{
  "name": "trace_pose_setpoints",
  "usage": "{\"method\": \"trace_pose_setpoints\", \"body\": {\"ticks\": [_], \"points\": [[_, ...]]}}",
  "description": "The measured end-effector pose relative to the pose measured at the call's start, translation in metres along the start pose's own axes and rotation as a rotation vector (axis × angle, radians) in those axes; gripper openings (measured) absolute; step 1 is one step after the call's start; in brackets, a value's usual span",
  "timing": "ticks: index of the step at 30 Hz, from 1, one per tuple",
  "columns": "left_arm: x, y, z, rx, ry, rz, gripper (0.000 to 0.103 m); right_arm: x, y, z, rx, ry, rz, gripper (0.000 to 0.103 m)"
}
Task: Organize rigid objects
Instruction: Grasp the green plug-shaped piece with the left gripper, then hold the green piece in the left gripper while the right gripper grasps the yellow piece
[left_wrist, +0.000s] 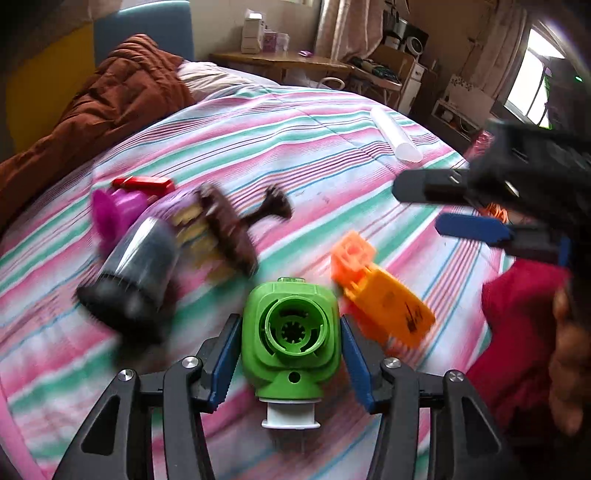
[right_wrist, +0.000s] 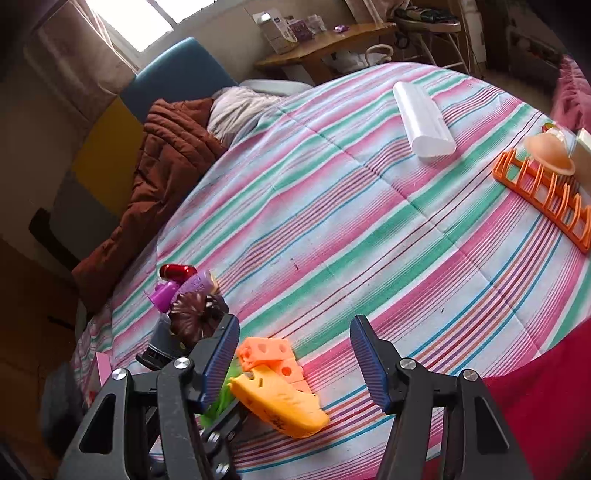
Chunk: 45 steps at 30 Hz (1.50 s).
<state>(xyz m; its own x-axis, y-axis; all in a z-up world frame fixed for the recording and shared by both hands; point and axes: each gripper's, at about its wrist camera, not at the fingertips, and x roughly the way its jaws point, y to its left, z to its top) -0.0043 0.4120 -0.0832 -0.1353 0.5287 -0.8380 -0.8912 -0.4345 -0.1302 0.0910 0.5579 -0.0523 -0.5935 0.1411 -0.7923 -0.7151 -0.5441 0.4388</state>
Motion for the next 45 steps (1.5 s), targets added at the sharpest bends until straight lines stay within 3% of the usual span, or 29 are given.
{"method": "trace_pose_setpoints", "body": {"ticks": [5, 9, 15, 17, 18, 22, 24, 27, 28, 29, 30, 32, 43, 45], "points": [[-0.034, 0.019, -0.047, -0.070, -0.033, 0.080, 0.053, 0.018, 0.007, -0.008, -0.028, 0.116, 0.060, 0.063], [-0.059, 0.041, -0.079, -0.176, -0.049, 0.120, 0.053, 0.023, 0.012, -0.014, -0.063, 0.146, 0.050, 0.063], [-0.064, 0.050, -0.097, -0.207, -0.063, 0.137, 0.053, 0.033, 0.040, -0.031, -0.229, 0.199, 0.018, 0.063], [-0.063, 0.049, -0.098, -0.209, -0.068, 0.140, 0.053, 0.034, 0.048, -0.040, -0.282, 0.214, -0.001, 0.060], [-0.064, 0.050, -0.099, -0.210, -0.068, 0.142, 0.053, 0.032, 0.051, -0.043, -0.302, 0.210, 0.002, 0.053], [-0.063, 0.050, -0.100, -0.214, -0.073, 0.144, 0.053, 0.022, 0.060, -0.047, -0.308, 0.170, 0.083, 0.049], [-0.064, 0.049, -0.102, -0.216, -0.080, 0.147, 0.053, 0.034, 0.063, -0.051, -0.322, 0.244, 0.115, 0.050], [-0.064, 0.049, -0.103, -0.217, -0.083, 0.149, 0.053, 0.039, 0.074, -0.058, -0.384, 0.259, 0.131, 0.052], [-0.064, 0.049, -0.103, -0.216, -0.083, 0.149, 0.053, 0.039, 0.075, -0.059, -0.356, 0.289, 0.198, 0.051], [-0.064, 0.050, -0.103, -0.217, -0.083, 0.147, 0.053, 0.042, 0.073, -0.061, -0.307, 0.372, 0.327, 0.050], [-0.064, 0.050, -0.103, -0.220, -0.083, 0.147, 0.053, 0.042, 0.072, -0.063, -0.291, 0.383, 0.340, 0.049], [-0.065, 0.049, -0.104, -0.223, -0.086, 0.146, 0.053, 0.042, 0.072, -0.062, -0.315, 0.346, 0.266, 0.050], [-0.064, 0.047, -0.107, -0.210, -0.092, 0.156, 0.053, 0.035, 0.051, -0.045, -0.185, 0.252, 0.174, 0.051], [-0.064, 0.047, -0.107, -0.213, -0.092, 0.154, 0.053, 0.033, 0.045, -0.041, -0.147, 0.240, 0.205, 0.052]]}}
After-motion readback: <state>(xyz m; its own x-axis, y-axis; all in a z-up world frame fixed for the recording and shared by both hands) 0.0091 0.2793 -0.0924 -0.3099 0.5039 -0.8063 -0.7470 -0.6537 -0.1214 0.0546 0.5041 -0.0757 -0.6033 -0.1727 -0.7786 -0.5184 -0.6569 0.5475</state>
